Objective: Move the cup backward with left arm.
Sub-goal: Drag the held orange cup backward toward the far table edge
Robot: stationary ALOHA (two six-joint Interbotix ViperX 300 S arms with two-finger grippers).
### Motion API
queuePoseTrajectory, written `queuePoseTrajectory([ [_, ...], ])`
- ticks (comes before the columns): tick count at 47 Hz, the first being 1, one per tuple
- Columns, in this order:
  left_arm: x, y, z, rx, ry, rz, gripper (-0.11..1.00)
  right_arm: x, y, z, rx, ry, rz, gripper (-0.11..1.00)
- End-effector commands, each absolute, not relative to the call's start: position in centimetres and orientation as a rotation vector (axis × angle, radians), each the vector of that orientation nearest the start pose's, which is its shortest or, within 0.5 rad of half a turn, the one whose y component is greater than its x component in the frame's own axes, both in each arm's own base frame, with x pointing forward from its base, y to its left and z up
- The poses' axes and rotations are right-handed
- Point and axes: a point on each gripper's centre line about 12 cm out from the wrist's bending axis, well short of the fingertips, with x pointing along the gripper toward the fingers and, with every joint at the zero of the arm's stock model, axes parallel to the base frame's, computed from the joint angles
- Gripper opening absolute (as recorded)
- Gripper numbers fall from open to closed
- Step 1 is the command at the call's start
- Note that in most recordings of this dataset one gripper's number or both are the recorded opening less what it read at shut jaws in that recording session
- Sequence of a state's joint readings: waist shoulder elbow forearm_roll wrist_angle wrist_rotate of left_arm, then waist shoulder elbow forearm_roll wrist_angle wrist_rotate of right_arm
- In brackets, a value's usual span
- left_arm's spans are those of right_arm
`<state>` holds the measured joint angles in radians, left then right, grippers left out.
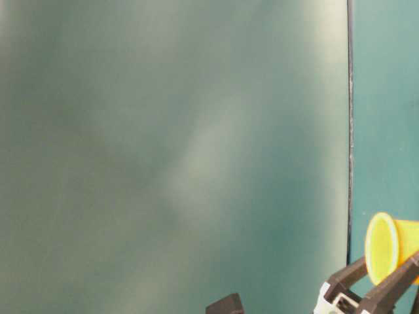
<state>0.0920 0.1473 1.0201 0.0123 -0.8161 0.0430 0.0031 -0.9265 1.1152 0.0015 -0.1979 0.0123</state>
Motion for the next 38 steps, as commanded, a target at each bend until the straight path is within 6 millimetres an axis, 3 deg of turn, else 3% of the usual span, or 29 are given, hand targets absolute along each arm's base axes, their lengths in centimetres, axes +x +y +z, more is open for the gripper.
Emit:
queuePoseTrajectory([
  [1,33.6,3.5,10.8,0.053,0.314,0.085,0.63,21.1,0.1,31.3,0.015,-0.041,0.003,0.00],
  [38,33.8,10.6,10.4,0.039,0.305,0.283,0.63,21.1,0.1,31.3,0.015,-0.043,0.003,0.00],
])
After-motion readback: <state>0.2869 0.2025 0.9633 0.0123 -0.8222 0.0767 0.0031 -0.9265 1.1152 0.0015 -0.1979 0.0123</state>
